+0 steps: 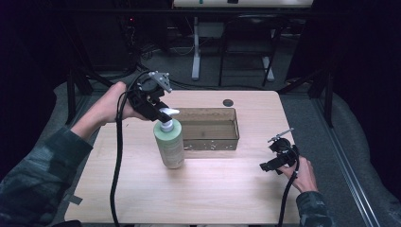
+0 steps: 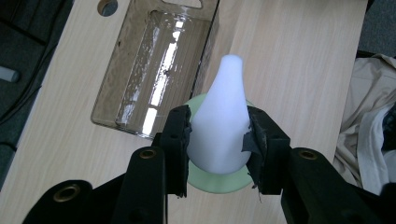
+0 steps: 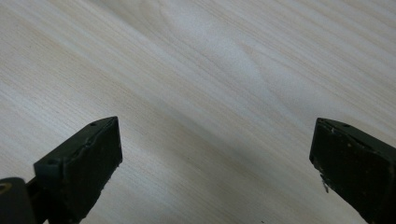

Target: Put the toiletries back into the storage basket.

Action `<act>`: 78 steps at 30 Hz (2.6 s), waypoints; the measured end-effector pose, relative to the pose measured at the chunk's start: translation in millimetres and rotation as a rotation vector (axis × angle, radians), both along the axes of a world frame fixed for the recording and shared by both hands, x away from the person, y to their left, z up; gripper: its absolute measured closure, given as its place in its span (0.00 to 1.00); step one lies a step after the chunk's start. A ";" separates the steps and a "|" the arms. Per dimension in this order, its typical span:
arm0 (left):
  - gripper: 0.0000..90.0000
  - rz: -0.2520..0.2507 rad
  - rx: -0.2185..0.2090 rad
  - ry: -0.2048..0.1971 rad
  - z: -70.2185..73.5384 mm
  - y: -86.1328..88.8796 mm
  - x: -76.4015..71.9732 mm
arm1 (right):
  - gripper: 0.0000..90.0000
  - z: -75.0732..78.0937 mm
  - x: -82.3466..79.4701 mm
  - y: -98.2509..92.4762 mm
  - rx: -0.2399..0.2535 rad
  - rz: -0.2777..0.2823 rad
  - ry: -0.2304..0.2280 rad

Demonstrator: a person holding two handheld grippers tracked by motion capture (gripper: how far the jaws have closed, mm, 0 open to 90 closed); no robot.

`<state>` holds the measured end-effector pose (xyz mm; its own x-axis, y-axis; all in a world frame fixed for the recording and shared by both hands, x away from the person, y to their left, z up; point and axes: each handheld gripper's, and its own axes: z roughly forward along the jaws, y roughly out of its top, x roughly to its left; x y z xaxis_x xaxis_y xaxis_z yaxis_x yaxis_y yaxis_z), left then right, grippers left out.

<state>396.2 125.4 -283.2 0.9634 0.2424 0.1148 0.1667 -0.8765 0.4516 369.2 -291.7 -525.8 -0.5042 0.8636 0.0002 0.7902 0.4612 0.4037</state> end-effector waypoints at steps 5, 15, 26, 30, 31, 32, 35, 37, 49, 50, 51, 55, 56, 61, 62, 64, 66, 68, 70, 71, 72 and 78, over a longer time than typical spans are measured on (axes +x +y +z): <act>0.70 -0.005 0.004 -0.009 5.2 -0.5 0.0 | 0.02 0.1 -0.1 0.5 0.002 0.001 0.000; 0.70 -0.002 -0.011 -0.016 17.2 0.6 2.7 | 0.02 0.1 -0.1 -0.1 -0.001 0.001 0.000; 0.70 0.014 -0.001 -0.027 27.4 0.7 8.4 | 0.02 0.0 -0.1 -0.5 -0.001 0.000 0.001; 0.70 0.019 -0.006 -0.035 31.9 2.6 10.5 | 0.02 0.1 -0.1 -0.2 -0.001 0.001 0.002; 0.70 0.022 -0.009 -0.034 33.1 3.4 11.6 | 0.02 0.1 -0.1 -0.2 0.000 0.002 0.001; 0.70 0.027 -0.012 -0.038 34.1 4.3 12.7 | 0.02 0.1 -0.2 0.2 0.004 0.001 0.002; 0.70 0.037 -0.017 -0.036 37.5 7.0 15.8 | 0.02 0.0 -0.1 -0.2 0.000 0.002 0.002; 0.70 0.038 -0.017 -0.041 39.2 7.6 16.6 | 0.02 0.0 0.0 -0.2 0.000 0.002 0.002; 0.70 0.050 -0.018 -0.059 50.7 6.7 19.6 | 0.02 -0.2 -0.1 -0.2 0.005 0.000 0.005; 0.70 0.050 -0.016 -0.062 51.6 6.8 20.5 | 0.02 -0.3 0.0 -0.3 0.005 0.001 0.005; 0.70 0.055 -0.022 -0.058 52.0 7.0 21.3 | 0.02 -0.4 0.1 -0.5 -0.001 0.003 0.004; 0.70 0.066 -0.027 -0.059 54.5 7.2 24.9 | 0.02 -0.3 -0.1 0.3 0.003 0.000 0.007; 0.70 0.063 -0.022 -0.061 55.9 7.2 25.9 | 0.02 -0.3 -0.1 0.3 0.002 0.000 0.007; 0.70 0.074 -0.028 -0.072 59.1 5.6 29.4 | 0.02 -0.5 0.0 -0.1 0.001 0.001 0.006; 0.70 0.075 -0.029 -0.073 59.6 5.5 29.9 | 0.02 -0.5 0.0 -0.2 0.000 0.001 0.006; 0.70 0.080 -0.026 -0.079 61.1 5.2 31.2 | 0.02 -0.4 -0.1 -0.3 0.003 0.001 0.004; 0.70 0.082 -0.026 -0.084 62.8 4.8 32.2 | 0.02 -0.3 -0.2 -0.2 0.007 -0.001 0.007; 0.70 0.086 -0.030 -0.089 65.0 4.4 33.4 | 0.02 -0.6 0.2 -0.6 0.003 0.003 0.005; 0.70 0.091 -0.031 -0.096 66.9 3.8 34.6 | 0.02 -0.5 0.1 -0.3 0.001 0.002 0.004; 0.70 0.089 -0.029 -0.096 67.9 3.4 35.5 | 0.02 -0.3 0.0 -0.2 0.006 0.002 0.005; 0.70 0.092 -0.028 -0.098 68.2 3.0 36.2 | 0.02 -0.3 0.1 -0.4 0.002 0.003 0.003; 0.70 0.101 -0.023 -0.095 69.9 2.1 41.8 | 0.02 -0.3 -0.3 -0.8 0.006 -0.002 0.005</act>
